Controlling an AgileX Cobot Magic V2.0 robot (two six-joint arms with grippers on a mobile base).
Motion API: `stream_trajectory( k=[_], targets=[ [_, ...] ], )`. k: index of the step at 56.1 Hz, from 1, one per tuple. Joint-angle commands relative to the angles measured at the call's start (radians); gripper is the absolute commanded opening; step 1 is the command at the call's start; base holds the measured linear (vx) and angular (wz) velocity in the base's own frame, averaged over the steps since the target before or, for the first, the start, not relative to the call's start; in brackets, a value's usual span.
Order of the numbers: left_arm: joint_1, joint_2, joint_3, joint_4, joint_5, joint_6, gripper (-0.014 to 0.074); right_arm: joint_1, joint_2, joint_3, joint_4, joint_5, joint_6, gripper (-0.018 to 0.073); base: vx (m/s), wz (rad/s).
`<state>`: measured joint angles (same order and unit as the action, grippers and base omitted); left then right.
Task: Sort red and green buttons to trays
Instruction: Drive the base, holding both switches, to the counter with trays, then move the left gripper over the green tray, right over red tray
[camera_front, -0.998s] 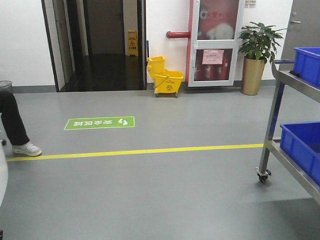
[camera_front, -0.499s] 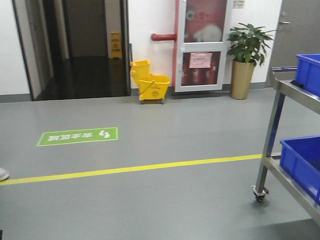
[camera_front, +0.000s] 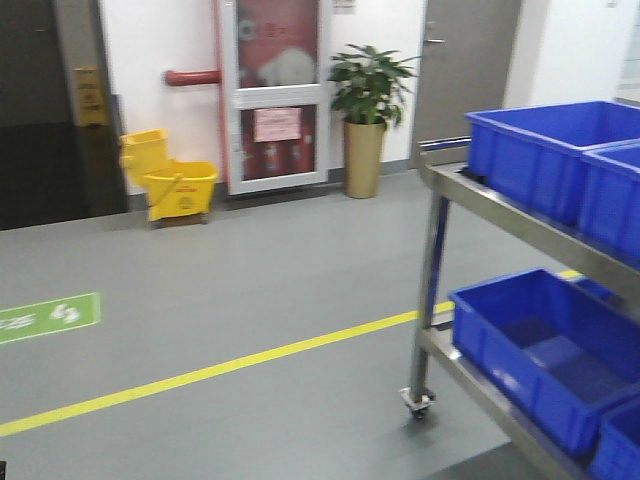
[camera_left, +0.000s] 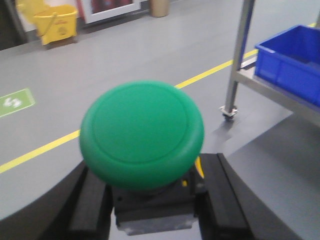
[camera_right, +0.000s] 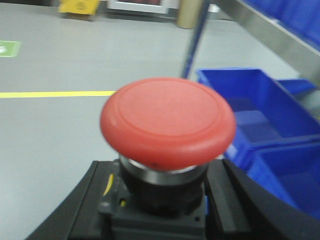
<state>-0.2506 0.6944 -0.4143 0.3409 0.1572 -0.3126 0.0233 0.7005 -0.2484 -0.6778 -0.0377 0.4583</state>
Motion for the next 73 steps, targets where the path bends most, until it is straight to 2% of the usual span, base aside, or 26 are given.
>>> stream_trajectory(
  k=[1,33,73],
  targets=[
    [0.003,0.0,-0.037,-0.004,-0.087,-0.009,-0.0001,-0.002,-0.006,-0.036,-0.001,-0.067,0.002,0.0011,0.4,-0.56],
    [0.003,0.0,-0.037,-0.004,-0.086,-0.009,-0.0001,-0.002,-0.006,-0.036,-0.001,-0.067,0.002,0.0011,0.33,-0.58],
    [0.003,0.0,-0.037,-0.004,-0.086,-0.009,-0.0001,-0.002,-0.006,-0.036,-0.001,-0.062,0.002,0.0011,0.19,-0.69]
  ],
)
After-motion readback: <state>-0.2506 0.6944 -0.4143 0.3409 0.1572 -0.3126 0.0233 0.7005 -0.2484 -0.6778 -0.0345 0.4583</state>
